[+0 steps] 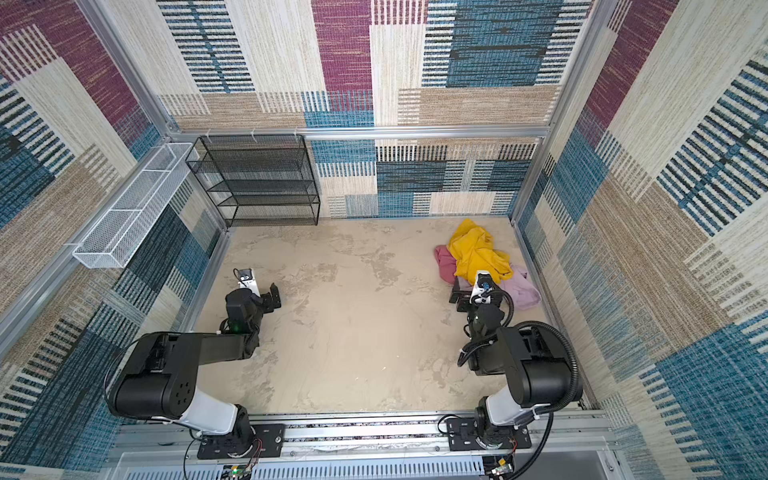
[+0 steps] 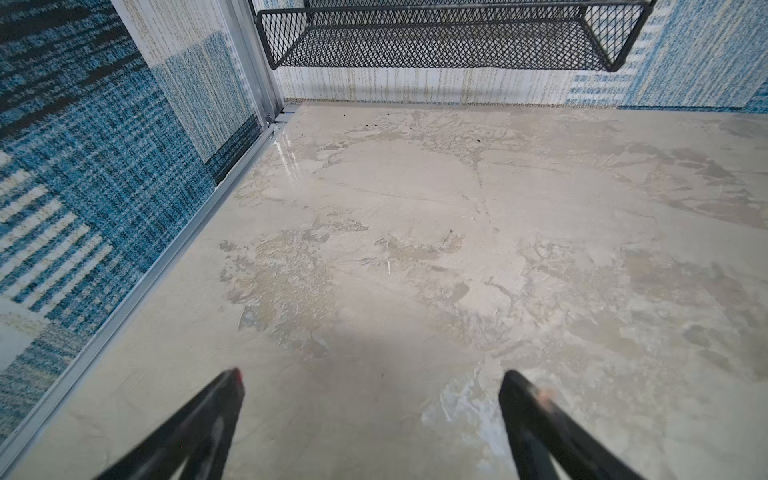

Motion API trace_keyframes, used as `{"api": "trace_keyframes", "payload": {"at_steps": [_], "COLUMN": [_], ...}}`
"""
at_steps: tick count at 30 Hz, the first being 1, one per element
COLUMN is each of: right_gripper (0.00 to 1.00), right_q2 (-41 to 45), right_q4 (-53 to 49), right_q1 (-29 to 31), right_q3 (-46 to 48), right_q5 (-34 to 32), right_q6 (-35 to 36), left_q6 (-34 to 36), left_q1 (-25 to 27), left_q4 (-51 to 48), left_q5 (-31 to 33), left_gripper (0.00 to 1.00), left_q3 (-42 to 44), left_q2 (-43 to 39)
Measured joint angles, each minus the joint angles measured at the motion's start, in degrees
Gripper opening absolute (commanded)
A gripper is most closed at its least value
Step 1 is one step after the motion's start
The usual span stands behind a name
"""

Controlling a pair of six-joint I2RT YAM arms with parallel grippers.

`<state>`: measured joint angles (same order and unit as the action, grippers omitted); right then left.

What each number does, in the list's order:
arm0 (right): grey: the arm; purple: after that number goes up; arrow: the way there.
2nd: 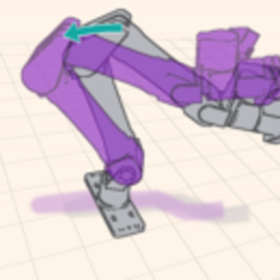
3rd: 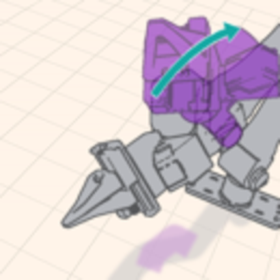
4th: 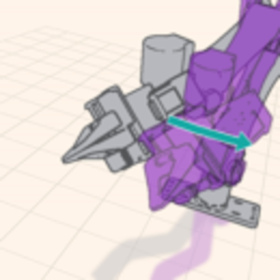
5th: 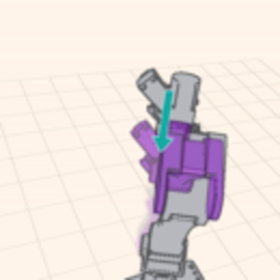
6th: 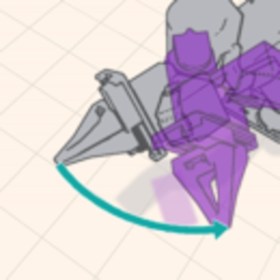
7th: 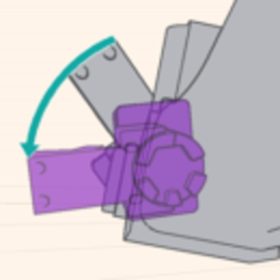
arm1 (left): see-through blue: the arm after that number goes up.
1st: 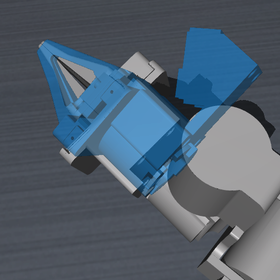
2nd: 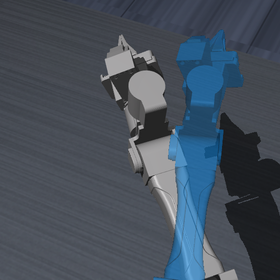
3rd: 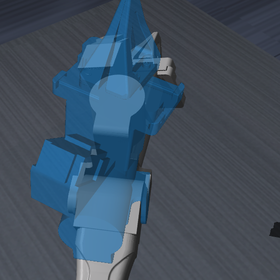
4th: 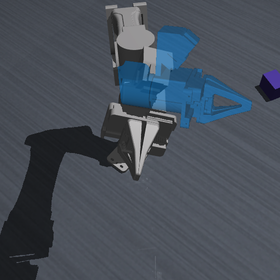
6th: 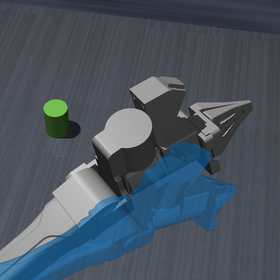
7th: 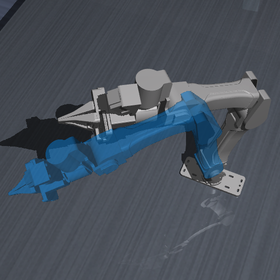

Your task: Pick out a specific cloth from the pile

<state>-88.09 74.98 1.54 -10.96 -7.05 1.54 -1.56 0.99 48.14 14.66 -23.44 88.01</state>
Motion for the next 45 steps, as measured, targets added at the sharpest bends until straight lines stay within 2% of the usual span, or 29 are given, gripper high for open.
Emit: {"api": "trace_keyframes", "payload": {"at_steps": [35, 38, 40, 42, 45], "right_gripper": [1.0, 1.0, 1.0, 0.95, 0.86], "right_q2": [0.0, 0.0, 0.0, 1.11, 6.56], "right_q4": [-0.31, -0.33, -0.33, -2.4, -12.66], "right_q1": [-0.28, -0.28, -0.28, -0.26, 0.02], "right_q3": [-0.24, -0.24, -0.24, -0.79, -6.51], "right_q5": [0.59, 0.61, 0.63, 0.5, -1.57], "right_q6": [-0.07, -0.2, -0.2, -0.2, -1.38], "left_q6": [0.0, 0.0, 0.0, 0.0, 0.09], "left_q1": [0.0, 0.0, 0.0, 0.07, 0.81], "left_q4": [0.0, 0.0, 0.0, -1.11, -3.54], "left_q5": [0.0, 0.0, 0.0, -0.02, 0.2], "left_gripper": [0.99, 0.94, 0.86, 0.75, 0.72], "left_q3": [0.0, 0.0, 0.0, -0.02, -0.39], "left_q2": [0.0, 0.0, 0.0, -1.03, -3.82]}}
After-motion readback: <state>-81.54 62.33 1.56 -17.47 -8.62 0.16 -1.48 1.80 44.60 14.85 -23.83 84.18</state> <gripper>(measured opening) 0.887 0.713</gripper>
